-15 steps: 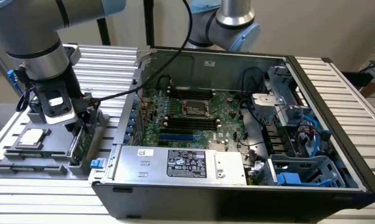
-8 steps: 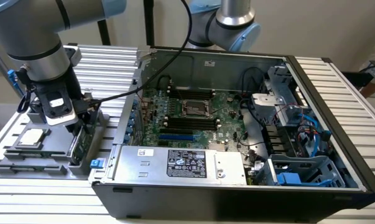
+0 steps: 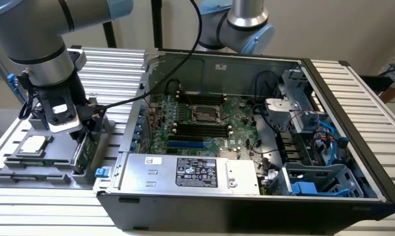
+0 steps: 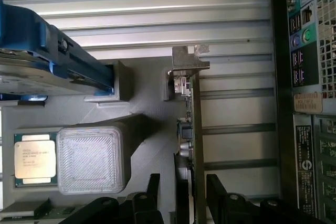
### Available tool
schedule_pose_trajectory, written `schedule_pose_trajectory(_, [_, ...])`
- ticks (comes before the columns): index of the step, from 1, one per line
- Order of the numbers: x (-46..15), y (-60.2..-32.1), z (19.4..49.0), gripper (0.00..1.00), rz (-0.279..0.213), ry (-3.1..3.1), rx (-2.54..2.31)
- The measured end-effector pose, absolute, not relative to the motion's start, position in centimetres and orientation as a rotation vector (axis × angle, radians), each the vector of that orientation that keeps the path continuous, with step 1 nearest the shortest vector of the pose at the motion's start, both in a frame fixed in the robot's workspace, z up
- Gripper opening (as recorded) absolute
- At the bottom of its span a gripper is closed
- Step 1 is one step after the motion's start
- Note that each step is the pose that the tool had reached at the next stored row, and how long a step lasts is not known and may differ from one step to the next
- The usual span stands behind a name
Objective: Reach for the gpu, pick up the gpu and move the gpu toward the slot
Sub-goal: 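Pick up the gpu and move the gpu toward the slot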
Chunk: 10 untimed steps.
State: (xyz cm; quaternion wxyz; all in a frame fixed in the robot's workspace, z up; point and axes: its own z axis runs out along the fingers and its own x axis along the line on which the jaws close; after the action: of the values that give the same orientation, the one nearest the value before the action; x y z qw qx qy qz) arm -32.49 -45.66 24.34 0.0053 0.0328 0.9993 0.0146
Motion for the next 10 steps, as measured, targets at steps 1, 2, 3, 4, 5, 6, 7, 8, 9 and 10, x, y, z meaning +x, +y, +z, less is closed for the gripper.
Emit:
schedule_pose_trajectory(1, [-32.49, -45.65, 24.33, 0.48, 0.045, 3.129, 0.104])
schedule_pose_trajectory(2, [-32.49, -45.65, 24.33, 0.48, 0.045, 3.129, 0.104])
schedule_pose_trajectory(3, [-32.49, -45.65, 24.32, 0.48, 0.045, 3.129, 0.105])
schedule_pose_trajectory(4, [-32.49, -45.64, 24.32, 0.46, 0.044, 3.129, 0.105])
schedule_pose_trajectory(5, [-32.47, -45.64, 24.32, 0.46, 0.044, 3.129, 0.106])
schedule_pose_trajectory(6, [-32.47, -45.64, 24.32, 0.39, 0.044, 3.129, 0.106])
schedule_pose_trajectory(7, [-32.44, -45.63, 24.33, 0.39, 0.044, 3.129, 0.106])
schedule_pose_trajectory(8, [-32.40, -45.63, 24.32, 0.39, 0.044, 3.129, 0.106])
schedule_pose_trajectory(9, [-32.37, -45.63, 24.32, 0.39, 0.044, 3.129, 0.106])
schedule_pose_trajectory(10, [-32.33, -45.63, 24.32, 0.39, 0.044, 3.129, 0.106])
